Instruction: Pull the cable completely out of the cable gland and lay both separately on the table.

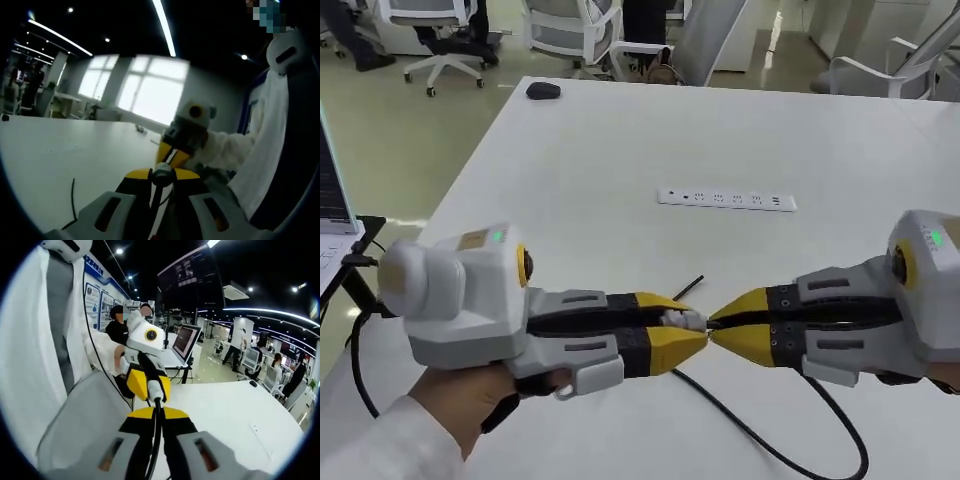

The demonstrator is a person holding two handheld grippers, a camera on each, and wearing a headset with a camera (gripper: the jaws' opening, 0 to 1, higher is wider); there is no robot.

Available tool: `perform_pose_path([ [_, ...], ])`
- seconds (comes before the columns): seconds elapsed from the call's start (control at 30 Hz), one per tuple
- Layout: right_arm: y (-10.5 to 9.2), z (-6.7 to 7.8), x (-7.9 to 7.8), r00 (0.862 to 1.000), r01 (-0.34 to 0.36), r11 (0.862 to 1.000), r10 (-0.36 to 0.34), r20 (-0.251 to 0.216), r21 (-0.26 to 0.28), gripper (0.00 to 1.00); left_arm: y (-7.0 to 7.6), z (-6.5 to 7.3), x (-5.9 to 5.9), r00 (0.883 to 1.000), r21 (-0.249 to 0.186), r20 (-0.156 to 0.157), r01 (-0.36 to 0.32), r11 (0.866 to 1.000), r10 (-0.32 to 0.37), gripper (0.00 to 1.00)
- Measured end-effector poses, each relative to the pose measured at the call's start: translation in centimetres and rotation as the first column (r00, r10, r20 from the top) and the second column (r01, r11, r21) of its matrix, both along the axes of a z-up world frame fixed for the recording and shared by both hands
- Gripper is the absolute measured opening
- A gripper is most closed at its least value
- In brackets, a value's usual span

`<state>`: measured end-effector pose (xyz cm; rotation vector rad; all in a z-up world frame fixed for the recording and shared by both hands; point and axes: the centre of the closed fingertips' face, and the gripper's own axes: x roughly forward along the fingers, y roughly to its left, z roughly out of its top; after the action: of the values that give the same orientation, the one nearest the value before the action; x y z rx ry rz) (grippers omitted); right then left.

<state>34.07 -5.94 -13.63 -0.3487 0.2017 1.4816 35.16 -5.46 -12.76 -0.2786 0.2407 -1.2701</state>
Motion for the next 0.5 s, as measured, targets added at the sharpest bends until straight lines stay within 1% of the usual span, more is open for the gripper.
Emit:
perform_pose_path([
  [0.07,-0.3,0.0,0.2,1.0,0.011,1.0,-0.011,-0.001,0.006,0.03,0.2,0.1,0.2,1.0,-0.009,-0.006,-0.008,1.0,0.008,0.17],
  [0.2,-1.1,-0.3,0.6,0.999,0.033,0.999,-0.033,0.001,0.0,0.03,0.5,0.2,0.3,1.0,-0.002,-0.002,-0.017,1.0,0.017,0.17],
  [0.33,-1.8,-0.8,0.7,0.999,0.049,0.999,-0.049,-0.002,-0.004,0.03,0.8,0.2,0.2,1.0,-0.003,-0.005,-0.023,1.0,0.023,0.17],
  [0.5,-2.7,-1.9,0.6,0.998,0.065,0.997,-0.065,-0.006,-0.039,0.03,1.0,-0.2,-0.1,1.0,0.015,-0.001,-0.022,1.0,0.022,0.17],
])
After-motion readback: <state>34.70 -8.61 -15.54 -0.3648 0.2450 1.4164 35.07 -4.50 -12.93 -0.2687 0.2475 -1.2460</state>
